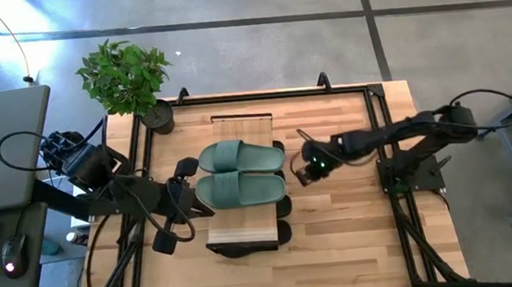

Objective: Pick and place slides into the shelf
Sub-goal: Adjust the black slippers under the shelf

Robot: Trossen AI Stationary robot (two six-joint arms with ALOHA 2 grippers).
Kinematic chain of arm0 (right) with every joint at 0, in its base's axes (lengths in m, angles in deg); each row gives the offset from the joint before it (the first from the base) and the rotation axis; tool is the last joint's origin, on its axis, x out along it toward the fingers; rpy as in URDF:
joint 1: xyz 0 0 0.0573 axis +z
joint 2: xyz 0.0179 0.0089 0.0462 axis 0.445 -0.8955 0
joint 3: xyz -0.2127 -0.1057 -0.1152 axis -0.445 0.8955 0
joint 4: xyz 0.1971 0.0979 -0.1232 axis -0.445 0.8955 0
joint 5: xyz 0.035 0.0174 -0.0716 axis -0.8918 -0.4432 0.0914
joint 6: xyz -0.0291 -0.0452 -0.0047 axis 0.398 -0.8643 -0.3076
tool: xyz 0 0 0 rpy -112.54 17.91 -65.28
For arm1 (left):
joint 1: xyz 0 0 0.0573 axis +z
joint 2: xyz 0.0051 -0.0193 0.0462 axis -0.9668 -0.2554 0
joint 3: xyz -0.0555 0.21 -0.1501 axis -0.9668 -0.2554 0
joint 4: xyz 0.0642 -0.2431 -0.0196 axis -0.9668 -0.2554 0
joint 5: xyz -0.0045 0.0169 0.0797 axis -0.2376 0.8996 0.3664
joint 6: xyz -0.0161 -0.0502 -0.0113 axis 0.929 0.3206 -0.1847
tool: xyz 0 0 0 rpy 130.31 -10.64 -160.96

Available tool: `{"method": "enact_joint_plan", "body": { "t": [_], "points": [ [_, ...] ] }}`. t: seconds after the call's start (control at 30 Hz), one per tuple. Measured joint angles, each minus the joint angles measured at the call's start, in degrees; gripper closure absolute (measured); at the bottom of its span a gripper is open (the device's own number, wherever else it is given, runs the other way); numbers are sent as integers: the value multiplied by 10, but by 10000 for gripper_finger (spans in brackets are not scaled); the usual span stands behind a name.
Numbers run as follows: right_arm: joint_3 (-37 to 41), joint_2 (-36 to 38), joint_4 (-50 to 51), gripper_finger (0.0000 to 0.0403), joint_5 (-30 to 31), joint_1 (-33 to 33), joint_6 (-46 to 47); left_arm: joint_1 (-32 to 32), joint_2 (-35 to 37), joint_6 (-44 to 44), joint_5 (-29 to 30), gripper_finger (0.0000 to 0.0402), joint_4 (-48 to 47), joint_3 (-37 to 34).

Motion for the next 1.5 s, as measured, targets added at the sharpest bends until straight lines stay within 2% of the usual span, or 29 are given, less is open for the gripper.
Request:
{"method": "enact_joint_plan", "body": {
  "t": [0.13, 0.3, 0.67, 0.87, 1.5],
  "points": [
    [0, 1, -48, 403, 27, 69, 80, 0, 0, -7, 0, 402, 1, 0],
    [0, -35, -96, 403, 55, 122, 140, 0, 0, -9, 0, 402, 1, 0],
    [0, -116, -215, 403, 87, 187, 221, 0, 0, -8, -2, 402, 1, 0],
    [0, -133, -238, 403, 118, 197, 240, 0, 0, -7, -2, 402, 1, 0],
    [0, -134, -268, 403, 119, 189, 229, 0, 0, -7, -2, 402, 1, 0]
  ]
}}
